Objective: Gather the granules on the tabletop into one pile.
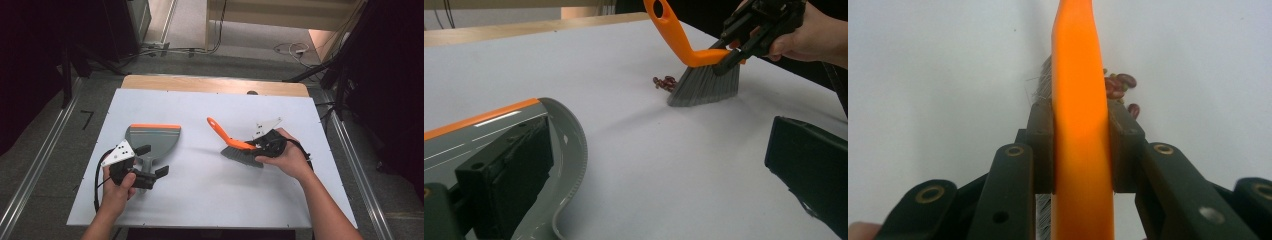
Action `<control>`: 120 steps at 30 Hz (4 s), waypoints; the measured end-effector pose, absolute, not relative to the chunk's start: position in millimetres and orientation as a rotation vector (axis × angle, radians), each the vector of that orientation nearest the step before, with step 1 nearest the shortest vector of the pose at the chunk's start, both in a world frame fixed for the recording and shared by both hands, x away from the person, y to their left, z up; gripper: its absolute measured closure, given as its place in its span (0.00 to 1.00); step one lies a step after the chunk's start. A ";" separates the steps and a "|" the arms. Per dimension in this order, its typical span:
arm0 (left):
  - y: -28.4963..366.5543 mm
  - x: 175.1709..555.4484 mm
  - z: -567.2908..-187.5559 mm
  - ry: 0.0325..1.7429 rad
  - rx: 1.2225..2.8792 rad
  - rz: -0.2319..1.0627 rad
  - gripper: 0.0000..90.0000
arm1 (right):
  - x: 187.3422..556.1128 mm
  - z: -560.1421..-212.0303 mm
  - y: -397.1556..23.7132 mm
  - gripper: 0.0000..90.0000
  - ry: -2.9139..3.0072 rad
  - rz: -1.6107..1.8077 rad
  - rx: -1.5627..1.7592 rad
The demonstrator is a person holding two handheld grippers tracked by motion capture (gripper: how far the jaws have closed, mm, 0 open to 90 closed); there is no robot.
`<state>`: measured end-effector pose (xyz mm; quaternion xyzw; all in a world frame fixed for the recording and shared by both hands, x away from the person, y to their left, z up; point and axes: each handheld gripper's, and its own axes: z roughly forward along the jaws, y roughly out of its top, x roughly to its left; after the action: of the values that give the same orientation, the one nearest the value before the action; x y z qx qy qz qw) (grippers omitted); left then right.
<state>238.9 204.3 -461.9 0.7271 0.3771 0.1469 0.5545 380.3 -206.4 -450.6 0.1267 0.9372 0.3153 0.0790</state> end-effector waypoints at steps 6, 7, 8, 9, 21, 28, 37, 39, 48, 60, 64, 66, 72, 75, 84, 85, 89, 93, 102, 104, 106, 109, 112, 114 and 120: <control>204.1 239.2 -462.1 0.892 1.718 0.345 0.00 | 384.7 -449.1 -205.2 0.76 2.796 0.926 0.383; 204.0 239.2 -462.2 0.893 1.717 0.344 0.00 | 385.3 -449.0 -205.0 0.76 2.795 0.926 0.389; 203.9 239.3 -462.3 0.893 1.718 0.344 0.00 | 386.2 -449.0 -204.9 0.76 2.796 0.926 0.386; 203.8 239.3 -462.3 0.892 1.718 0.344 0.00 | 386.8 -448.9 -204.6 0.76 2.798 0.926 0.389; 203.7 239.8 -462.7 0.895 1.715 0.343 0.00 | 381.3 -439.4 -204.5 0.76 2.789 0.931 0.398; 203.5 239.0 -461.4 0.887 1.713 0.341 0.00 | 373.6 -423.9 -209.9 0.76 2.720 1.005 0.477; 203.9 238.9 -460.9 0.886 1.711 0.344 0.00 | 367.4 -419.0 -223.9 0.76 2.566 0.958 0.839; 204.1 238.9 -460.6 0.884 1.711 0.345 0.00 | 368.1 -421.9 -228.8 0.76 2.509 0.928 0.944; 203.1 238.7 -460.5 0.884 1.718 0.346 0.00 | 369.3 -442.7 -236.3 0.76 2.289 0.787 1.270; 203.1 238.1 -459.8 0.881 1.718 0.346 0.00 | 357.1 -451.1 -205.3 0.76 2.259 0.736 1.235; 203.6 238.0 -459.5 0.884 1.714 0.345 0.00 | 357.7 -450.7 -198.8 0.76 2.273 0.743 1.222; 203.6 238.1 -459.8 0.883 1.717 0.346 0.00 | 359.0 -449.7 -198.1 0.76 2.294 0.758 1.212; 204.3 238.8 -460.0 0.884 1.717 0.348 0.00 | 361.0 -436.6 -198.7 0.76 2.291 0.817 1.179; 204.4 239.0 -460.1 0.884 1.718 0.348 0.00 | 358.1 -428.0 -194.5 0.76 2.311 0.875 1.146; 203.0 238.4 -460.1 0.883 1.720 0.348 0.00 | 345.4 -433.9 -153.7 0.76 2.568 0.977 0.987; 203.0 238.4 -460.1 0.883 1.721 0.349 0.00 | 345.6 -436.3 -149.8 0.76 2.580 0.987 0.988; 203.7 238.1 -459.9 0.883 1.720 0.347 0.00 | 350.8 -445.2 -143.8 0.76 2.627 0.962 0.974; 205.1 238.5 -460.0 0.884 1.716 0.348 0.00 | 357.9 -449.6 -154.4 0.76 2.632 0.952 1.025; 203.0 238.4 -459.8 0.887 1.717 0.350 0.00 | 359.9 -445.9 -172.5 0.76 2.598 0.922 0.997; 202.8 238.6 -460.0 0.888 1.720 0.351 0.00 | 357.1 -442.1 -176.2 0.76 2.598 0.951 0.969; 202.2 238.8 -460.4 0.890 1.718 0.347 0.00 | 353.8 -436.7 -181.6 0.76 2.597 0.980 0.951; 201.2 238.3 -460.3 0.889 1.720 0.344 0.00 | 349.7 -429.7 -191.6 0.76 2.583 0.987 0.940; 201.0 238.0 -459.9 0.890 1.720 0.344 0.00 | 346.8 -425.8 -203.0 0.76 2.577 1.004 0.926; 200.9 238.0 -459.9 0.890 1.721 0.343 0.00 | 344.4 -424.0 -210.3 0.76 2.564 1.010 0.923; 199.8 238.3 -460.3 0.886 1.726 0.346 0.00 | 342.2 -425.5 -231.7 0.76 2.469 0.975 1.035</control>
<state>238.3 199.8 -460.3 0.7300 0.3745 0.1465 0.5526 342.2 -231.7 -425.5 0.3593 0.8574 0.3385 0.1458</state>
